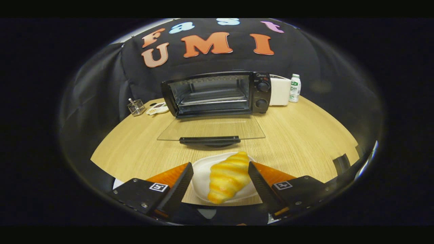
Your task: Open the toaster oven, put the food inside, and close the toaster oven door.
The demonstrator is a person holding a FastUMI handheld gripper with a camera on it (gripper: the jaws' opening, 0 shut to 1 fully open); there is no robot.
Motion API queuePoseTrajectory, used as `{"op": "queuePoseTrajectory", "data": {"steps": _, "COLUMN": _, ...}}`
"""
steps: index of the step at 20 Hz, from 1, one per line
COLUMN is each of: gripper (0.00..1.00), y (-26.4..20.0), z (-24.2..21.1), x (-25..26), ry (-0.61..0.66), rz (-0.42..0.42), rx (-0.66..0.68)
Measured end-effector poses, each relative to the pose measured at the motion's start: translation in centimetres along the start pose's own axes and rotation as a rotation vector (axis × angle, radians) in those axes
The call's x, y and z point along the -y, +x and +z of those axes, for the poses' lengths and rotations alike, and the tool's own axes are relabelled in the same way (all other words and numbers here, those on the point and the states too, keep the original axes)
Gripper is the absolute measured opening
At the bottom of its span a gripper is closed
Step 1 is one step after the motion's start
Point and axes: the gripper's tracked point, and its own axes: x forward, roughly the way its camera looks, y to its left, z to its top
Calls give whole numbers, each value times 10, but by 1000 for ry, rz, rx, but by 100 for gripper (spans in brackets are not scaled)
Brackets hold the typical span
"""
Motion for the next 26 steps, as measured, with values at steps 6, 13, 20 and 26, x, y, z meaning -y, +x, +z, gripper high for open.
{"op": "queuePoseTrajectory", "data": {"steps": 6, "gripper": 97, "y": 10, "z": -45, "x": 8, "ry": 66, "rz": -56, "rx": -86}}
{"op": "queuePoseTrajectory", "data": {"steps": 13, "gripper": 76, "y": 16, "z": -52, "x": 10, "ry": 93, "rz": -78, "rx": -103}}
{"op": "queuePoseTrajectory", "data": {"steps": 20, "gripper": 57, "y": 3, "z": -21, "x": -10, "ry": 246, "rz": 99, "rx": -55}}
{"op": "queuePoseTrajectory", "data": {"steps": 26, "gripper": 56, "y": -12, "z": 10, "x": -29, "ry": 309, "rz": 274, "rx": 31}}
